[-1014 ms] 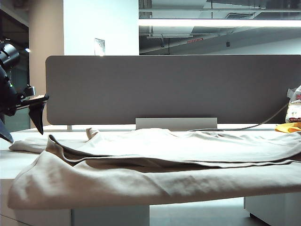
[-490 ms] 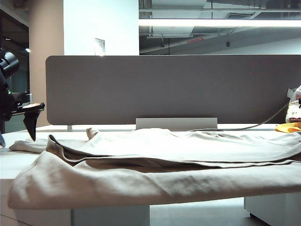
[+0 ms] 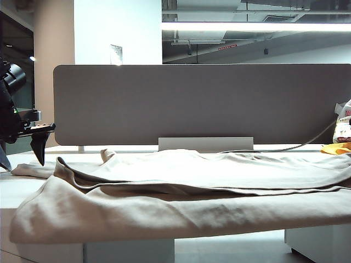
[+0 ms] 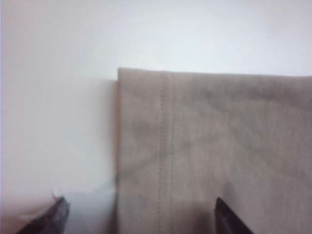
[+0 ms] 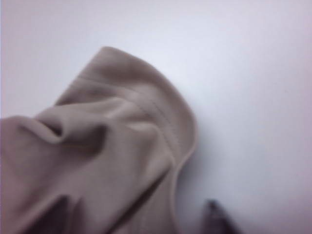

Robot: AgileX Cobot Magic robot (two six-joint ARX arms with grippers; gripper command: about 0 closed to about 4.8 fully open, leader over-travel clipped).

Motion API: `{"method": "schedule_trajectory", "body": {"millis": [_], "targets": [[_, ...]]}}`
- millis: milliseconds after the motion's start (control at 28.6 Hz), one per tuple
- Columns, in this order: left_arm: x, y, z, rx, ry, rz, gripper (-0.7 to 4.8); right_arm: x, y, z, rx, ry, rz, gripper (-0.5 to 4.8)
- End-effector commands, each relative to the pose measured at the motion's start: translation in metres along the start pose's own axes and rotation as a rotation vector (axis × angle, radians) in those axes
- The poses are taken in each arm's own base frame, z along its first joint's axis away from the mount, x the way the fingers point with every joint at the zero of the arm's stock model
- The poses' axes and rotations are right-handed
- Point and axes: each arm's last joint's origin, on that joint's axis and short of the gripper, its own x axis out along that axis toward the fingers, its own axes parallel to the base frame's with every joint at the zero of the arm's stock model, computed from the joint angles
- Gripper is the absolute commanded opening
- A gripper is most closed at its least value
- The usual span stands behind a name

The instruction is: Fold the bottom side of the T-shirt horizontally towards the center, about one-third of the way, then fold the sleeve back towards the center, creating a straight line along the edge of the T-shirt, and finally fold the bottom of the T-shirt up towards the top, creating a neat rectangle.

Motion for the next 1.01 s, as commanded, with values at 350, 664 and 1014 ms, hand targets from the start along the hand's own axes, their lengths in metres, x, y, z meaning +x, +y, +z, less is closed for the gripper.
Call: {"method": "schedule_trajectory", "body": {"millis": [350, 664, 1014], "targets": [[0.016, -0.012, -0.017, 0.014, 0.118, -0.051, 0.28, 0.003, -0.001, -0.003, -0.018, 0.029, 0.007, 0.47], [0.007, -0.026, -0.003, 0.035, 0.084, -0.150, -0.06, -0.013, 0.013, 0.008, -0.062, 0.001, 0.141, -0.02], [-0.018, -0.128, 0.014, 0.223, 0.029, -0.298, -0.06, -0.052, 0.076, 0.009, -0.163, -0.022, 0.252, -0.01]]}}
